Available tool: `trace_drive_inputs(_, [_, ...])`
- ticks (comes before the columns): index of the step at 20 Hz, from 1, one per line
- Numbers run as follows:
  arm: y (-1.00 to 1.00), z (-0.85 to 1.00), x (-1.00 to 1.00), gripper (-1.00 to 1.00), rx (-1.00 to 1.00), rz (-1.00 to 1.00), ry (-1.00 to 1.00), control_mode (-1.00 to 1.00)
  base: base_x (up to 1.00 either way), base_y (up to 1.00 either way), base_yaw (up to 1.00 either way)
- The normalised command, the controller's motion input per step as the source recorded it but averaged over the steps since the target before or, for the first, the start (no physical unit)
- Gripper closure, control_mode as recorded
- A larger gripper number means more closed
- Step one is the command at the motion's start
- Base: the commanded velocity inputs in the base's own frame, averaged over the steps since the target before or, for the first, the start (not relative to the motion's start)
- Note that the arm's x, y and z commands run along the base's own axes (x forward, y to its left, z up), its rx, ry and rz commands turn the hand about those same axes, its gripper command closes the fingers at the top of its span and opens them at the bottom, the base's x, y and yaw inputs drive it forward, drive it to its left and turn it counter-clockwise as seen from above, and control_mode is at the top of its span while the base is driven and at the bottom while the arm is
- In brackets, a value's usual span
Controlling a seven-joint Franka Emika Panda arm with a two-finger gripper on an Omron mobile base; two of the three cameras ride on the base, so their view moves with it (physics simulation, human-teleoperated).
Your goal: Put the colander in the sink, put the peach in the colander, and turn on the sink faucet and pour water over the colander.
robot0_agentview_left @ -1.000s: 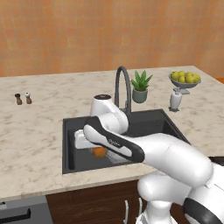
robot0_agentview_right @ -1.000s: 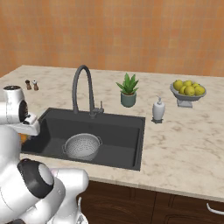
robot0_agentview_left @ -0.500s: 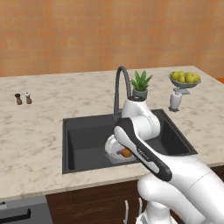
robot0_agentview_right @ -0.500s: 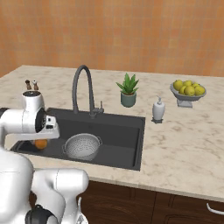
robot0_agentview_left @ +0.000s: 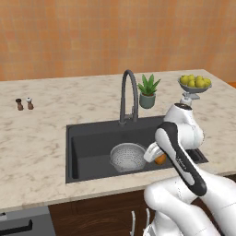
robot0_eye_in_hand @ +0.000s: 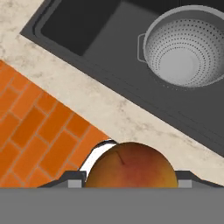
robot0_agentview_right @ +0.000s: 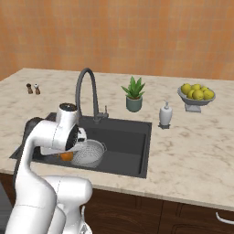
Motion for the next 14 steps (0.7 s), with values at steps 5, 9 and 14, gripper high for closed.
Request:
trace_drive_inputs(5, [-0.83, 0.0, 0.28, 1.0, 0.21, 0.09, 0.0, -1.0, 0.0, 0.0, 0.0])
trace_drive_inputs(9, [-0.66, 0.0, 0.51, 1.0, 0.26, 0.13, 0.0, -1.0, 0.0, 0.0, 0.0])
trace_drive_inputs(14, [-0.38, 0.0, 0.77, 1.0, 0.26, 0.09, 0.0, -1.0, 0.0, 0.0, 0.0])
